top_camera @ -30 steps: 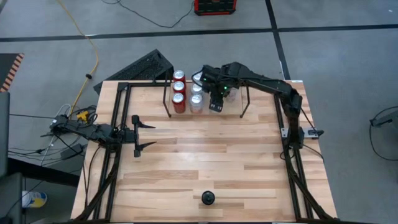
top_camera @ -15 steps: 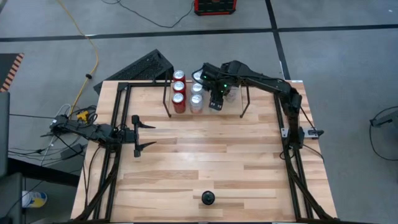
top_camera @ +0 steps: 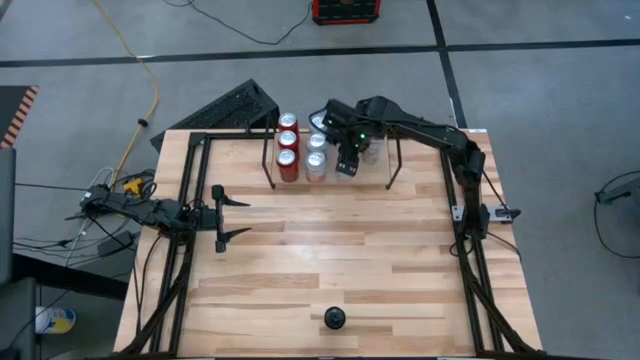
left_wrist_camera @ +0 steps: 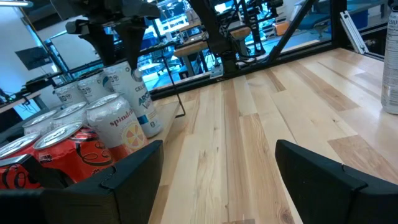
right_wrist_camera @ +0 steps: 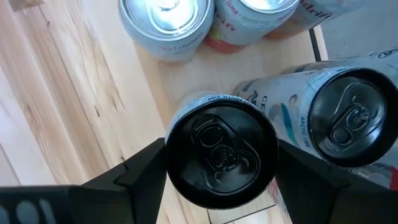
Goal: Place canned beverage on shelf
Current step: Put the white blue soda can on the shelf and align with other white blue soda cans
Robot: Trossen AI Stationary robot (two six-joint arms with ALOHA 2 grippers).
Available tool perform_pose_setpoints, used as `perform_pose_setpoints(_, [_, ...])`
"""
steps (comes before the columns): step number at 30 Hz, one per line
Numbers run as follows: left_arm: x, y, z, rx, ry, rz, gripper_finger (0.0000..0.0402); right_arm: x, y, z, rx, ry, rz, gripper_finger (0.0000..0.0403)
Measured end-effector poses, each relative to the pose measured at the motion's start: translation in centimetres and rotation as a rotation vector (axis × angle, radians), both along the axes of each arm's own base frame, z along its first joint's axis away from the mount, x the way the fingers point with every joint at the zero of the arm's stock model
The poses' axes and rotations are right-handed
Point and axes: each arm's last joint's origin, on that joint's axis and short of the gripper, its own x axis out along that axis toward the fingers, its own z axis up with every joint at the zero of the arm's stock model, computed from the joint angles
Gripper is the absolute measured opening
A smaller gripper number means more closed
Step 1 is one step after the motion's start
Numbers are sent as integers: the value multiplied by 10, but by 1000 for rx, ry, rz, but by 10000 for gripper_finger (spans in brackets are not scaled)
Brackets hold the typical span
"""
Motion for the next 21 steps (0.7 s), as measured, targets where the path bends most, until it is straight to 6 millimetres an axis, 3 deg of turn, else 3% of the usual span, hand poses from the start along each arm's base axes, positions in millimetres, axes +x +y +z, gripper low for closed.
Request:
perform_pose_setpoints(15, [0,0,0,0,0,0,297,1,0,0,11,-11,-4,279])
perform_pose_setpoints(21, [0,0,0,0,0,0,297,0,0,-9,23,10,-18,279])
